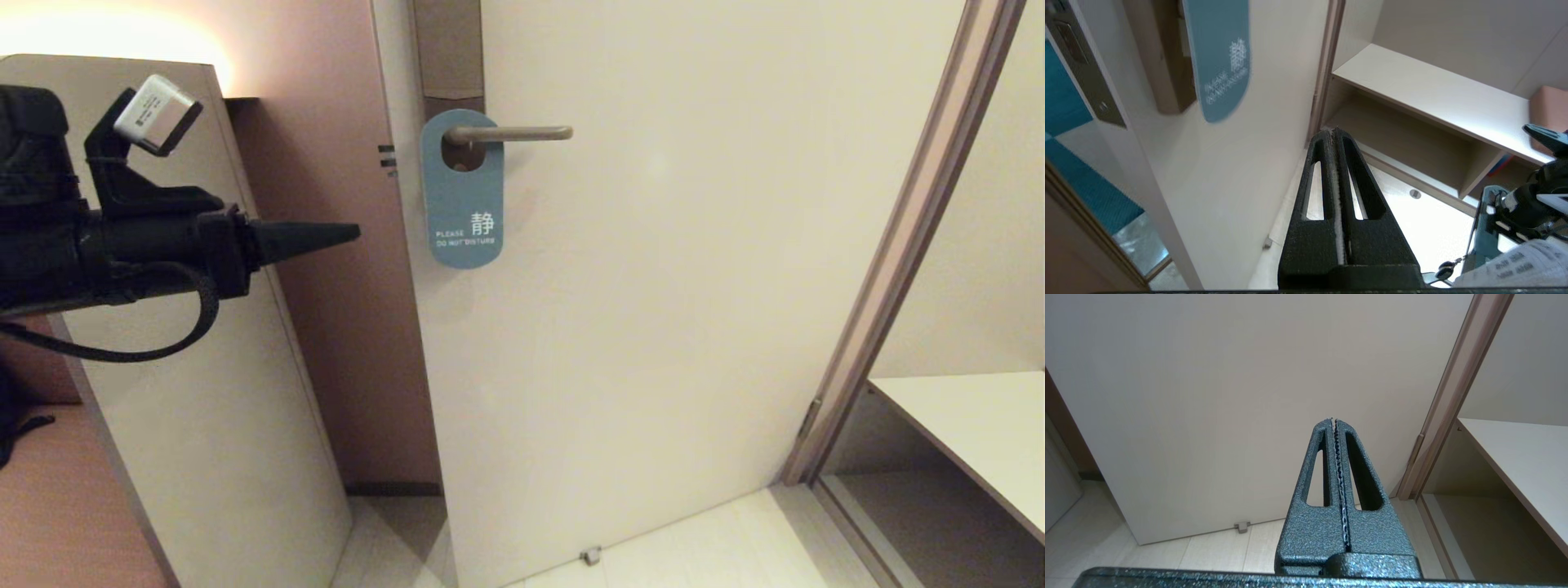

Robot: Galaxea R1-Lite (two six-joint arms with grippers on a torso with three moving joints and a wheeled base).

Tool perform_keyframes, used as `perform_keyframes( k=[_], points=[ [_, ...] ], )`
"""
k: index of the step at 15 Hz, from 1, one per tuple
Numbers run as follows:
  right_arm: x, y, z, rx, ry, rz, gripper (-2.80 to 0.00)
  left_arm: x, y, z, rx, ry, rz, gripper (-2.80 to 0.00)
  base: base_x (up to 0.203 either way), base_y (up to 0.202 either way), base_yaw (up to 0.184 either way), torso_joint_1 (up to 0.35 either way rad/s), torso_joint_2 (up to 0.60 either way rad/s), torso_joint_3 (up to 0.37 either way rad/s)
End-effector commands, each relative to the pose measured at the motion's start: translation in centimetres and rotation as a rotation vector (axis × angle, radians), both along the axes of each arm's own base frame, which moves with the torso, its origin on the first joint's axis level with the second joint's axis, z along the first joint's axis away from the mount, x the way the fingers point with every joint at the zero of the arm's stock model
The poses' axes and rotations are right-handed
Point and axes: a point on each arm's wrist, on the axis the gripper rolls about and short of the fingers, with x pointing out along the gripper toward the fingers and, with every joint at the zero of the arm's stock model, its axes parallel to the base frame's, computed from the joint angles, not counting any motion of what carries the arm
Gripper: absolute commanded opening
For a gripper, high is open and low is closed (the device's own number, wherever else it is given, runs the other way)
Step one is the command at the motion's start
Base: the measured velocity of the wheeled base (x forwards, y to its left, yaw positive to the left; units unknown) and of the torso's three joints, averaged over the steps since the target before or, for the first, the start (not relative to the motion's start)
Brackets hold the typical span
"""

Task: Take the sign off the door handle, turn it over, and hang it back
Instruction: Take down the sign

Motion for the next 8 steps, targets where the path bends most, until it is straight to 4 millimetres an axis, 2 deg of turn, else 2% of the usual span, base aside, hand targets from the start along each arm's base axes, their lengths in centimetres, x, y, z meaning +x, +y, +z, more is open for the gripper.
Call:
perform_keyframes(
  k=[1, 8],
  points=[
    [0.0, 0.0, 0.0, 0.000, 0.001, 0.001, -2.80, 2.0, -0.2, -0.9, 0.001, 0.031, -0.008, 0.00, 0.000, 0.000, 0.000, 0.000, 0.00, 0.000],
    [0.0, 0.0, 0.0, 0.000, 0.001, 0.001, -2.80, 4.0, -0.2, -1.4, 0.000, 0.010, -0.001, 0.00, 0.000, 0.000, 0.000, 0.000, 0.00, 0.000]
  ],
)
